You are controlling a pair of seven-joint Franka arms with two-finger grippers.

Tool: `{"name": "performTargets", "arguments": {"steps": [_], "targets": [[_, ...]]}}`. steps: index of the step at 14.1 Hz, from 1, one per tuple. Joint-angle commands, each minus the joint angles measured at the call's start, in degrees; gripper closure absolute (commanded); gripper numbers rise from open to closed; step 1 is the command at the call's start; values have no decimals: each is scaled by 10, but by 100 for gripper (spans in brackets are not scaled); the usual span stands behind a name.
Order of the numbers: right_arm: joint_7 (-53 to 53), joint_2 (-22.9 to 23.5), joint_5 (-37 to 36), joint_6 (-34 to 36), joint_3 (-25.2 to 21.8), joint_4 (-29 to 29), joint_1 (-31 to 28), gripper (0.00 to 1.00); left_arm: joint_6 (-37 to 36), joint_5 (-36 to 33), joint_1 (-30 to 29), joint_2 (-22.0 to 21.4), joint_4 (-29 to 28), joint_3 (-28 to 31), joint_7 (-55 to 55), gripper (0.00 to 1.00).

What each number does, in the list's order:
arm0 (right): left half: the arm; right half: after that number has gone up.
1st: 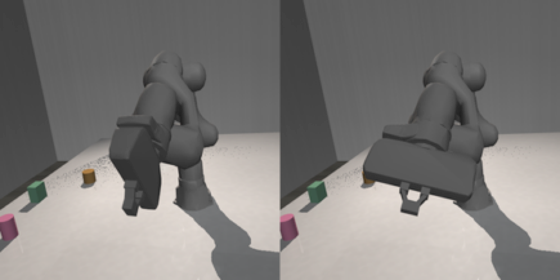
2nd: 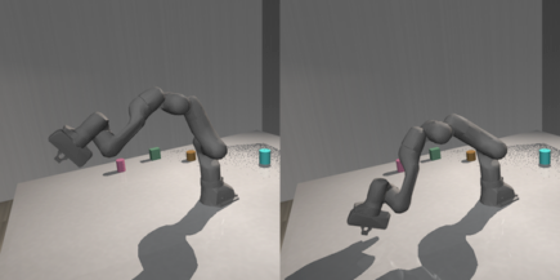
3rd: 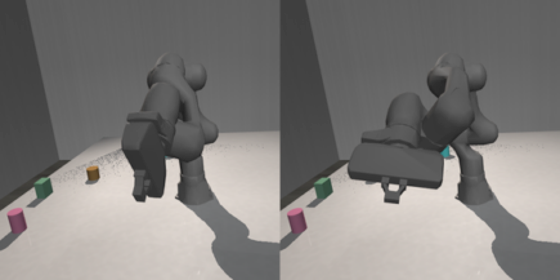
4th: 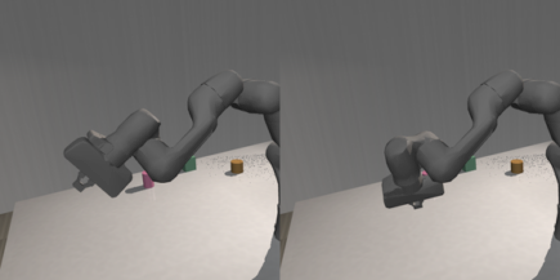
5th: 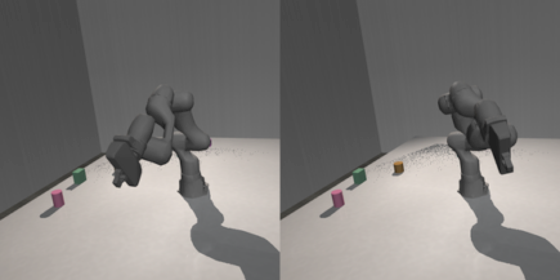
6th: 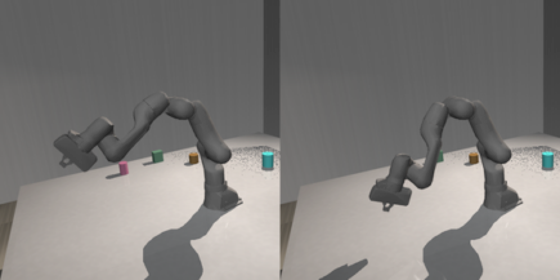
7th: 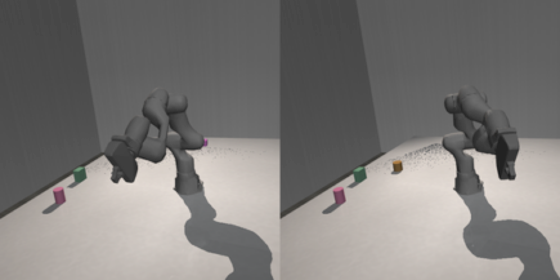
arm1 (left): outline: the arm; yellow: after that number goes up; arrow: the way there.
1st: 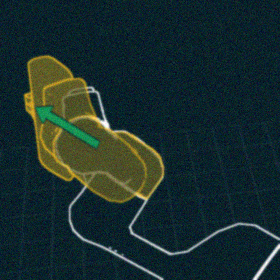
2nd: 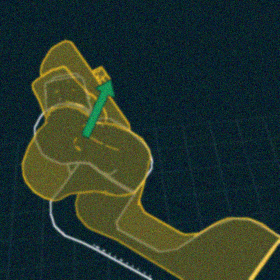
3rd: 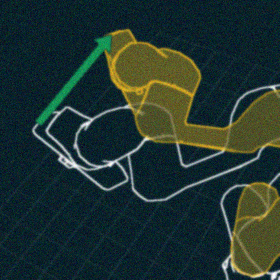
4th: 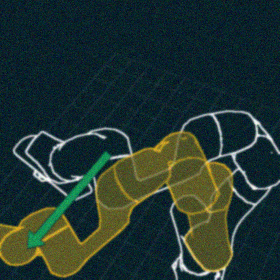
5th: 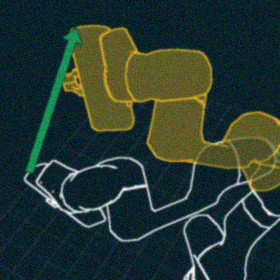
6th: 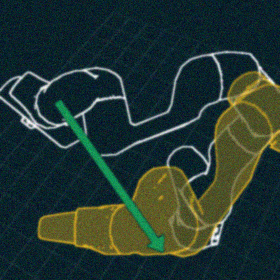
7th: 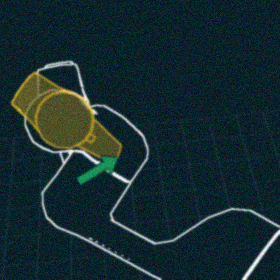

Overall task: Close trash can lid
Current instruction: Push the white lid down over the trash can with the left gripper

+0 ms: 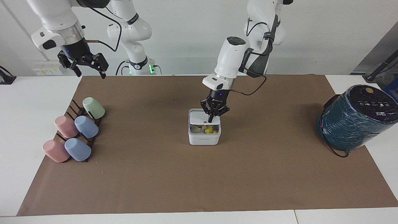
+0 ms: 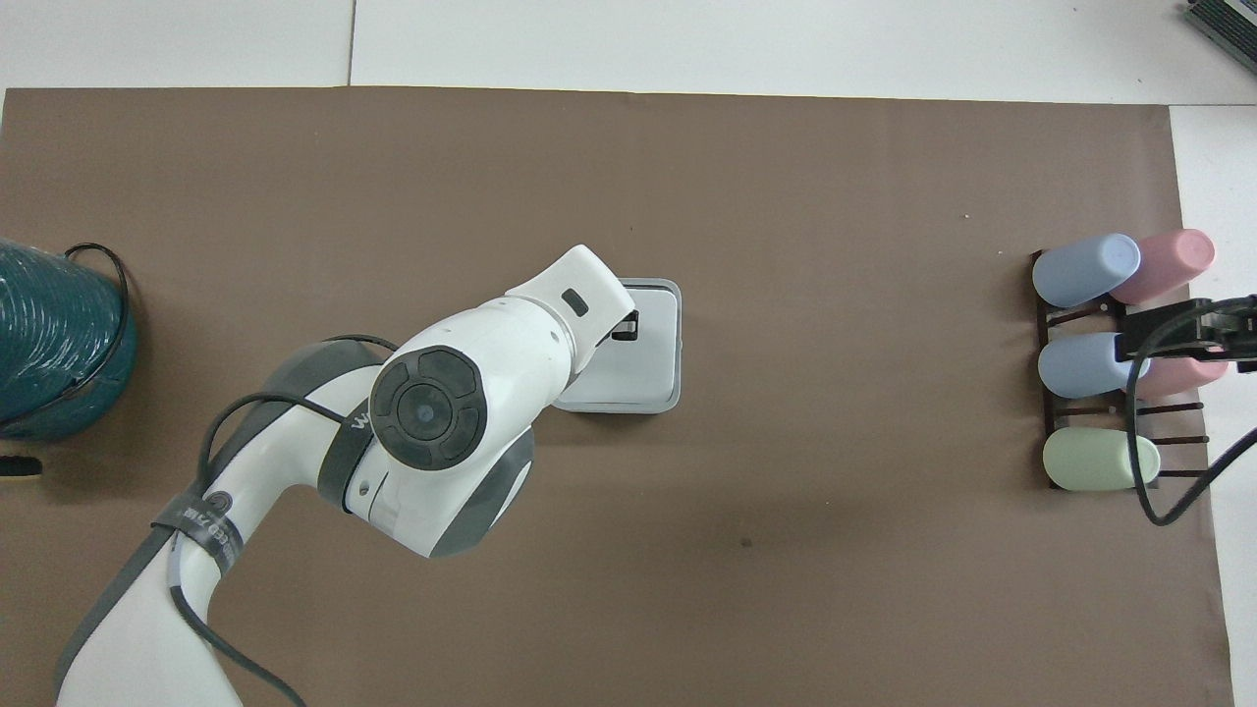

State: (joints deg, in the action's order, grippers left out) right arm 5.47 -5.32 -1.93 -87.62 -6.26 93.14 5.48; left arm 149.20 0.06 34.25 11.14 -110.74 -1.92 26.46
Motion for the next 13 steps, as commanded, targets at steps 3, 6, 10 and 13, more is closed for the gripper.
{"name": "performTargets", "arguments": {"steps": [3,6,10,13], "targets": [[-12,-16,-11,-10,4,20,-6,0,14,-5,-2,47,25,0,1,100],[-10,-16,-11,-10,4,20,-6,0,17,-8,-1,57,25,0,0,100],[-11,-16,-11,-10,4,20,-6,0,8,-8,3,67,26,-1,3,100],[-11,-16,-11,-11,4,20,-6,0,8,-8,7,67,25,-1,3,100]]}}
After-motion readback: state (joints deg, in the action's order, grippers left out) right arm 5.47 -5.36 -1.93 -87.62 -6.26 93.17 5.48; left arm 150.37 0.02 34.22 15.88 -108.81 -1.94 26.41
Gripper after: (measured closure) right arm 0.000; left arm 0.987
